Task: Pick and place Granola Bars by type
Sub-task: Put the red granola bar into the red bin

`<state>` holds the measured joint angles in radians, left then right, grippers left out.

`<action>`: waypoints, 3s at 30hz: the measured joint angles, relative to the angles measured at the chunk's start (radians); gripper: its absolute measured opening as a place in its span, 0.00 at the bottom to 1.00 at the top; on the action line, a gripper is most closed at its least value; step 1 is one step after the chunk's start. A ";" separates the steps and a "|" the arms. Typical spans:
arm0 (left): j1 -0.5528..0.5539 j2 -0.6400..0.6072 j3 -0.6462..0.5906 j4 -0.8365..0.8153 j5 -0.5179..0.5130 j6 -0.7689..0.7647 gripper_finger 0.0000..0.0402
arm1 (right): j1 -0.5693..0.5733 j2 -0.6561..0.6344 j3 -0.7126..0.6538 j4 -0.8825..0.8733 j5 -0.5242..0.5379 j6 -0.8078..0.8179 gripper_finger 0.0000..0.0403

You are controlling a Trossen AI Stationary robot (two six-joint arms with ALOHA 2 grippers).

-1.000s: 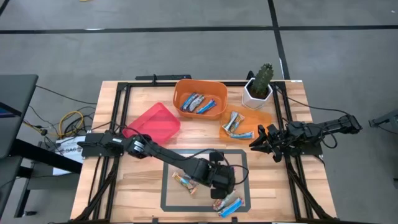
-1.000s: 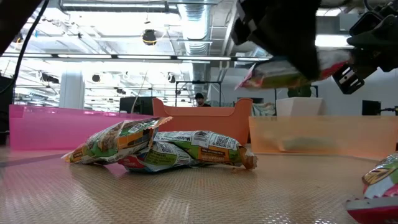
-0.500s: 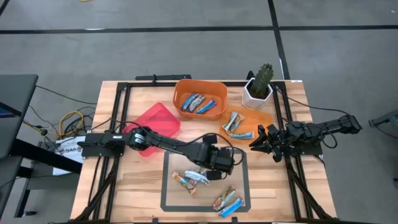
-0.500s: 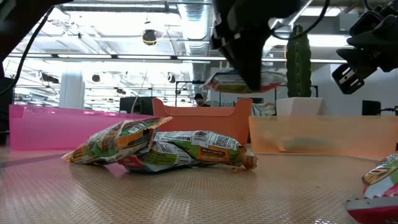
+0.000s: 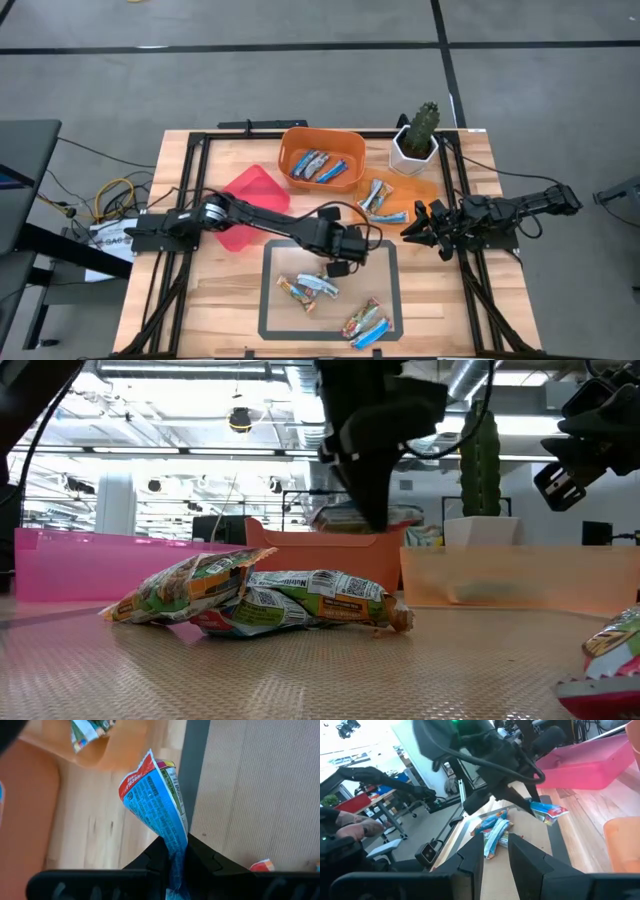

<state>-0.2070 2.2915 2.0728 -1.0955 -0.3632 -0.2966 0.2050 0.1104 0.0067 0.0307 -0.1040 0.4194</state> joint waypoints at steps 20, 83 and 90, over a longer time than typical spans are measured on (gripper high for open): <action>0.070 -0.600 -0.840 0.351 -0.003 -0.203 0.09 | 0.000 0.000 0.000 0.000 0.000 0.000 0.20; 0.320 -1.185 -1.484 0.598 -0.140 -1.017 0.13 | 0.000 0.000 0.000 0.000 0.000 0.000 0.20; 0.320 -1.182 -1.484 0.598 -0.169 -1.021 0.25 | 0.000 0.000 0.000 0.000 0.000 0.000 0.20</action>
<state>0.1126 1.1091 0.5888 -0.4976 -0.5322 -1.3180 0.2050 0.1108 0.0067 0.0307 -0.1040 0.4191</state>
